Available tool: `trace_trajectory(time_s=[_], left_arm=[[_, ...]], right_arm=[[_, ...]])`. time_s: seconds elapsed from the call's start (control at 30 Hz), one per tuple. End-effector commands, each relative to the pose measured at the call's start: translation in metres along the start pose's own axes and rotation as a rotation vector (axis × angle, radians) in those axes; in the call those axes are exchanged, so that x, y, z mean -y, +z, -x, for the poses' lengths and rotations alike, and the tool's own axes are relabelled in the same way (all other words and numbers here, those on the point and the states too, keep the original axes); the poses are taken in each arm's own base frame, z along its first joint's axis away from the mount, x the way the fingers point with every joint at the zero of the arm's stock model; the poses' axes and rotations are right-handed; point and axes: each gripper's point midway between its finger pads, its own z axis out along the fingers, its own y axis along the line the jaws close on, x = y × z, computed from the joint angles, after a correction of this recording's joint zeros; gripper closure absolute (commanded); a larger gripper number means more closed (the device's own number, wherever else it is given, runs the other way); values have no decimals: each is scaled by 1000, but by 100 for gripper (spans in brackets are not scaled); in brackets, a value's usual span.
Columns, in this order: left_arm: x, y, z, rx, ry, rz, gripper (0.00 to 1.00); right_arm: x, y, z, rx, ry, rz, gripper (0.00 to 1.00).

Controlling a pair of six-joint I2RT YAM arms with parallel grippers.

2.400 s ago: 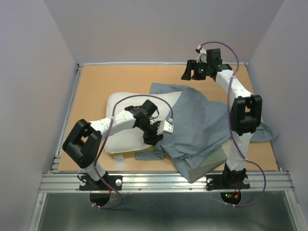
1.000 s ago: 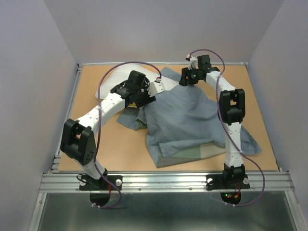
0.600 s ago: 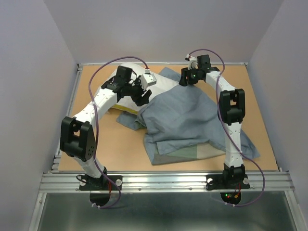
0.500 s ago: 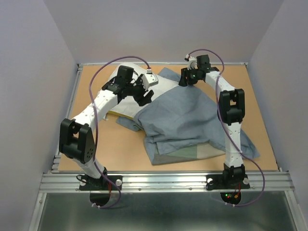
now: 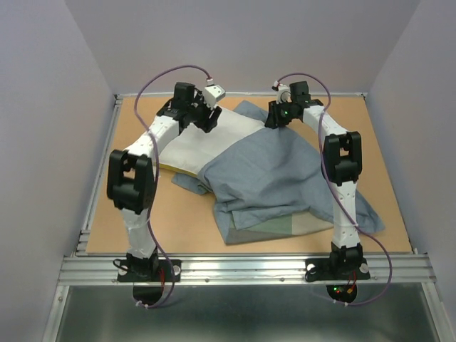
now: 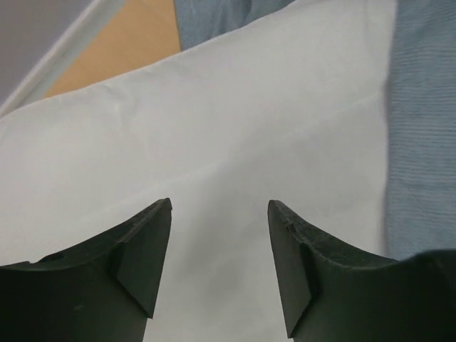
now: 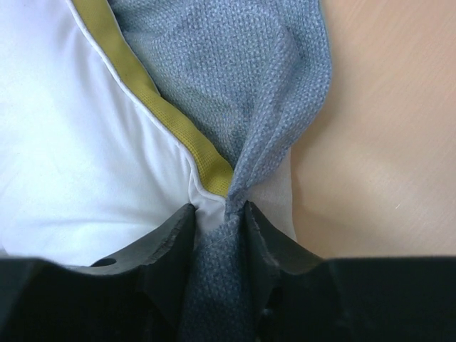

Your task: Put the pillow into the pillowcase

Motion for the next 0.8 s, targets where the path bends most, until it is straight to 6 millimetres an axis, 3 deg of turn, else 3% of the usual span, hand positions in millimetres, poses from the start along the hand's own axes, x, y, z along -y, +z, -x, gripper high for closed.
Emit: trace_trajectory(time_s=[0.0, 0.03, 0.1, 0.2, 0.23, 0.3, 0.33, 0.37, 0.43, 0.5, 0.57, 0.63, 0.7, 0.73, 0.77], left_arm=[[6, 49, -43, -134, -73, -84, 35], [8, 55, -44, -139, -63, -113, 37], [38, 65, -82, -235, -49, -228, 47], [89, 55, -106, -287, 1, -394, 53], [120, 44, -130, -331, -8, -481, 53], [151, 26, -133, -337, 22, -553, 54], [182, 15, -146, -366, 48, -629, 53], [197, 3, -138, -356, 62, -659, 52], [199, -9, -127, -337, 30, -670, 48], [180, -17, -98, -271, 35, -636, 33], [140, -21, -59, -180, 58, -543, 21], [102, -22, -25, -128, 112, -437, 17], [71, -16, -26, -136, 159, -399, 15], [59, -16, -10, -114, 191, -375, 14], [57, -7, -27, -172, 171, -400, 14]], right_arm=[[-27, 2, 9, 3, -30, 46, 64], [-29, 3, 7, -1, -27, 54, 65], [-38, 4, 5, -8, -34, 81, 69], [-52, 5, 0, -20, -50, 120, 71], [-57, 2, 0, -21, -55, 131, 71], [-67, -2, -3, -27, -55, 165, 76], [-70, -4, -6, -32, -52, 179, 78], [-77, -8, -12, -44, -51, 200, 84], [-82, -12, -18, -56, -63, 214, 89], [-88, -19, -22, -65, -76, 227, 97], [-92, -24, -21, -62, -74, 236, 99], [-97, -27, -19, -60, -67, 247, 100], [-101, -31, -12, -45, -68, 261, 100], [-104, -32, -9, -42, -60, 265, 100], [-106, -33, -7, -39, -59, 271, 99]])
